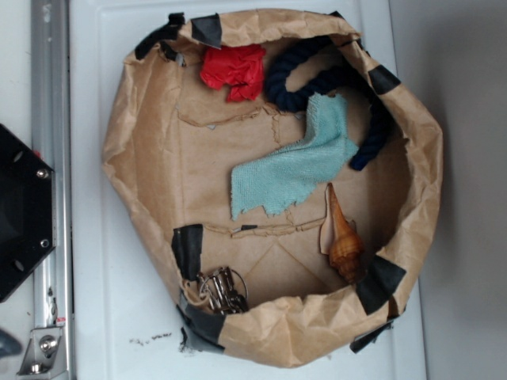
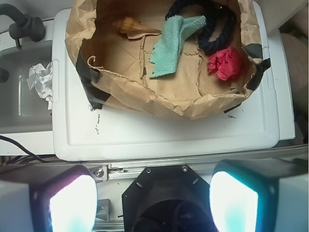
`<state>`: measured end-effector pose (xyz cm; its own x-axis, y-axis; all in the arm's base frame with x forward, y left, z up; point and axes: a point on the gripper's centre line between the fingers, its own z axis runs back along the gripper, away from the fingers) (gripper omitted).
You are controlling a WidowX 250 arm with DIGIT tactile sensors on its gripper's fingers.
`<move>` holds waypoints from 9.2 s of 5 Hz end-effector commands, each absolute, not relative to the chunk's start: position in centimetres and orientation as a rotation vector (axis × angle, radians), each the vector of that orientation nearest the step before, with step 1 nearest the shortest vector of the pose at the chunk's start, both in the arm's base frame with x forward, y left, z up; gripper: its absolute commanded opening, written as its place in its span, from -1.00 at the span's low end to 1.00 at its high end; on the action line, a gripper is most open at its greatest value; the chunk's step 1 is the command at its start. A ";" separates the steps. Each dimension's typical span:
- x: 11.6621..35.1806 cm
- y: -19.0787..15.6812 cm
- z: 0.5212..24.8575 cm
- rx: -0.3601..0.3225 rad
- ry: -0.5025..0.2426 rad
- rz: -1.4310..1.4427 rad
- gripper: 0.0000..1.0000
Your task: Grab the silver keys.
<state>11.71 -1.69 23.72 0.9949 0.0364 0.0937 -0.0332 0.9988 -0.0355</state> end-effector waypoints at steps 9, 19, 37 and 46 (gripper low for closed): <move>24.9 -2.7 20.7 0.039 -0.039 0.093 1.00; 25.8 -0.8 10.3 -0.159 0.029 0.519 1.00; 19.9 -7.0 5.1 -0.445 0.150 0.370 -1.00; 24.6 -0.9 13.9 -0.040 -0.186 0.593 -1.00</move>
<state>24.91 -0.46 12.83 0.8154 0.5642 0.1298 -0.5599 0.8255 -0.0712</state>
